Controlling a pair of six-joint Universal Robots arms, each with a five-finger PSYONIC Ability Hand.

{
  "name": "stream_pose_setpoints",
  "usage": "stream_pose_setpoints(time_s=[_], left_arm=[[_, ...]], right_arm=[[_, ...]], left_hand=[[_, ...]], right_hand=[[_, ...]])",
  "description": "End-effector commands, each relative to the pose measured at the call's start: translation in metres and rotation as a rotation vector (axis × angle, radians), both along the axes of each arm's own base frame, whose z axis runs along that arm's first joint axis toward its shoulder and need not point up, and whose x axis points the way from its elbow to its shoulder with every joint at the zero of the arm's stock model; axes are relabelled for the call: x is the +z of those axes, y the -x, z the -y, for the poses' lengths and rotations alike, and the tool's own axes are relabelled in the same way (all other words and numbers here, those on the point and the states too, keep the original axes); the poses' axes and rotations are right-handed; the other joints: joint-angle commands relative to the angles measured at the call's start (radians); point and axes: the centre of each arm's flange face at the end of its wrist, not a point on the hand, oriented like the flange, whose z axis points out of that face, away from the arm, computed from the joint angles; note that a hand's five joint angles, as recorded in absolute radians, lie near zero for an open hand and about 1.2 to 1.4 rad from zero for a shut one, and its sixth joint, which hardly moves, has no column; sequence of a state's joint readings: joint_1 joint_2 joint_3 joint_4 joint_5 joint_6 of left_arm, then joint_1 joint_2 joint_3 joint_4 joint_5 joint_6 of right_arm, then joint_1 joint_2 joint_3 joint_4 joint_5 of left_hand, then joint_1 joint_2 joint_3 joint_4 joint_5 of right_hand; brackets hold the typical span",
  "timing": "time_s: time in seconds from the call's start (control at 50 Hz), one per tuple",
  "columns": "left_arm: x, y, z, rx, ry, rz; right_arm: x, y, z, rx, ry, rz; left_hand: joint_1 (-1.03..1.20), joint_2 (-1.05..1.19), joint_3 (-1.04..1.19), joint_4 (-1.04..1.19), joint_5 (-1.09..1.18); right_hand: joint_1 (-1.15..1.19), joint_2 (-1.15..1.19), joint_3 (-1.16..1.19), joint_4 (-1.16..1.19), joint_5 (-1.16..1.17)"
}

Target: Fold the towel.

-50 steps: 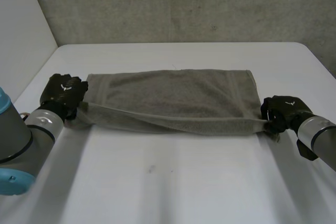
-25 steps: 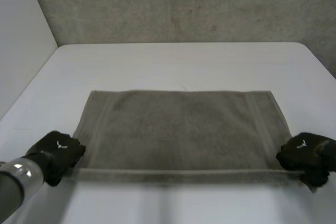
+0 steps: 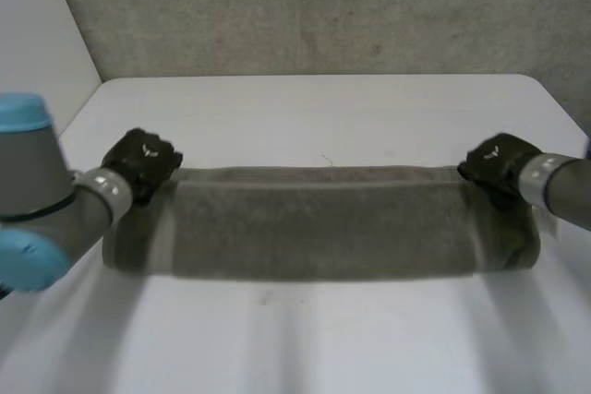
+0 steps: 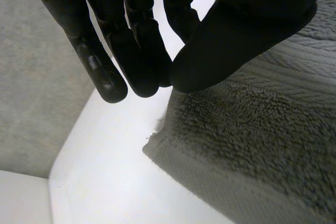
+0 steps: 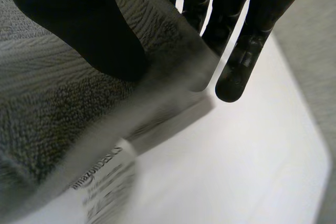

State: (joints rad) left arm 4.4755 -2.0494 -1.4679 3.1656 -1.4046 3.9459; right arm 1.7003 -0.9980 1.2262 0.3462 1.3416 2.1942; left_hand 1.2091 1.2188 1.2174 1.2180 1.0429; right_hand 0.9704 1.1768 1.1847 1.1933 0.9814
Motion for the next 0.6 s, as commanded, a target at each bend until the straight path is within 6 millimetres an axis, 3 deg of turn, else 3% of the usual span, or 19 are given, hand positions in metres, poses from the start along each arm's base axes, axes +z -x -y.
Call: stream_pose_setpoints(time_s=[0.02,0.06,0.12,0.2,0.22,0.24,0.26,0.28,0.42,0.46,0.48,0.52,0.6], left_arm=[[-0.011,0.023,0.063,0.060,0.101,-0.024],[-0.014,0.030,0.070,0.051,0.120,-0.025],[-0.020,0.040,0.088,0.048,0.160,-0.032],[-0.028,0.043,0.093,0.045,0.160,-0.030],[-0.031,0.043,0.094,0.042,0.157,-0.030],[-0.036,0.044,0.094,0.037,0.149,-0.027],[-0.036,0.044,0.094,0.037,0.149,-0.027],[-0.039,0.045,0.094,0.036,0.146,-0.022],[-0.034,0.057,0.085,0.017,0.147,-0.040],[-0.022,0.061,0.078,0.010,0.156,-0.046],[-0.022,0.061,0.078,0.010,0.156,-0.046],[-0.011,0.054,0.071,0.050,0.146,-0.060],[-0.006,0.049,0.058,0.075,0.106,-0.103]], right_arm=[[-0.031,-0.019,0.049,0.004,0.234,-0.003],[-0.041,-0.021,0.064,-0.002,0.287,0.004],[-0.049,-0.024,0.072,0.004,0.301,0.008],[-0.056,-0.026,0.078,0.011,0.302,0.011],[-0.059,-0.026,0.078,0.009,0.299,0.011],[-0.063,-0.027,0.079,0.008,0.299,0.010],[-0.063,-0.027,0.079,0.008,0.299,0.010],[-0.065,-0.028,0.078,0.008,0.301,0.009],[-0.050,-0.032,0.075,-0.009,0.326,0.045],[-0.029,-0.028,0.071,-0.038,0.337,0.113],[-0.029,-0.028,0.071,-0.038,0.337,0.114],[-0.008,-0.025,0.062,-0.069,0.324,0.216],[0.007,-0.017,0.051,-0.100,0.292,0.305]], left_hand=[[0.187,0.177,0.179,0.178,0.179],[0.187,0.177,0.179,0.178,0.179],[0.187,0.177,0.179,0.178,0.179],[0.187,0.177,0.179,0.178,0.179],[0.187,0.177,0.179,0.178,0.179],[-0.536,-0.546,-0.544,-0.545,-0.544],[-0.543,-0.553,-0.552,-0.552,-0.552],[-1.035,-1.044,-1.043,-1.044,-1.043],[-1.034,-1.043,-1.042,-1.043,-1.042],[-1.031,-1.041,-1.039,-1.040,-1.039],[-1.031,-1.041,-1.039,-1.040,-1.039],[-1.028,-1.038,-1.036,-1.037,-1.036],[-1.002,-1.011,-1.010,-1.011,-1.010]], right_hand=[[0.426,0.219,0.212,0.203,0.240],[0.426,0.219,0.212,0.203,0.240],[0.426,0.219,0.212,0.203,0.240],[0.426,0.219,0.212,0.203,0.240],[0.093,-0.114,-0.122,-0.130,-0.093],[-0.477,-0.684,-0.692,-0.700,-0.663],[-0.483,-0.690,-0.697,-0.706,-0.669],[-0.796,-1.002,-1.010,-1.019,-0.981],[-0.796,-1.002,-1.010,-1.019,-0.981],[-0.796,-1.002,-1.010,-1.019,-0.981],[-0.796,-1.002,-1.010,-1.019,-0.981],[-0.796,-1.002,-1.010,-1.019,-0.981],[-0.796,-1.002,-1.010,-1.019,-0.981]])
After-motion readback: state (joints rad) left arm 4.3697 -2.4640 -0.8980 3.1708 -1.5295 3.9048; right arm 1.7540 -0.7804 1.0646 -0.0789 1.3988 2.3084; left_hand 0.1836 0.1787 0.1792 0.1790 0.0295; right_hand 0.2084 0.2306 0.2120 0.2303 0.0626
